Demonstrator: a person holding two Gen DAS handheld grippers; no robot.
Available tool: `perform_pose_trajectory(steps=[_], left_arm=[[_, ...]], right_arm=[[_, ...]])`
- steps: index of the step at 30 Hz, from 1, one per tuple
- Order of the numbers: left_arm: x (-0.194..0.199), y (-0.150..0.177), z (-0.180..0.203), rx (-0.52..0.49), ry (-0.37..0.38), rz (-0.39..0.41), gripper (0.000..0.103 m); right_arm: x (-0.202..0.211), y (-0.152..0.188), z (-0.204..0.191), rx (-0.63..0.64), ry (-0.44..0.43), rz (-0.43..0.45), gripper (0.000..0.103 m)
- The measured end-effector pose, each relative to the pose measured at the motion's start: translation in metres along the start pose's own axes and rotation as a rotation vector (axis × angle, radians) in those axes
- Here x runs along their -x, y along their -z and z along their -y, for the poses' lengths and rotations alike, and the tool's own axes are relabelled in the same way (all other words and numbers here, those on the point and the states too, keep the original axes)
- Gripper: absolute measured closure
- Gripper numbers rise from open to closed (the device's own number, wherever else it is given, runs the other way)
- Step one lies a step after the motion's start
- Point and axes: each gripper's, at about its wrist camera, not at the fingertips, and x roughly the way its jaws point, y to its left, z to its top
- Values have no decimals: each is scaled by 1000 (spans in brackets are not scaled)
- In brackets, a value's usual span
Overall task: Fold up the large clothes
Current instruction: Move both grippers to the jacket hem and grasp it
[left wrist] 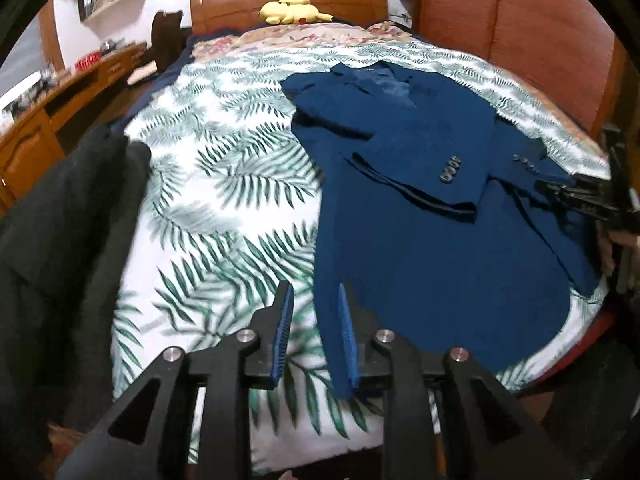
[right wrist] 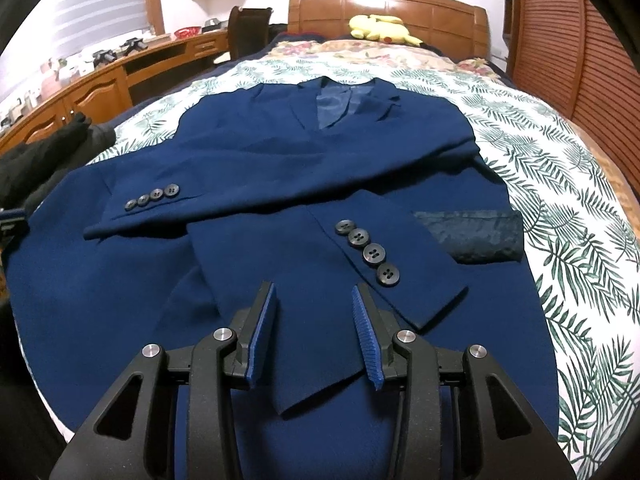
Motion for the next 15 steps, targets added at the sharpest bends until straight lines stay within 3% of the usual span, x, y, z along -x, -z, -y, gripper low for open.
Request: perform_pose_trajectory(steps=[7, 15], left_arm=[[-7, 16, 3, 14, -31, -16, 80], [-13, 22, 5, 8, -62, -7, 76]], right_arm=[[1, 3, 4, -20, -9, 5, 61], [-4, 3, 5, -18, -18, -26, 40]])
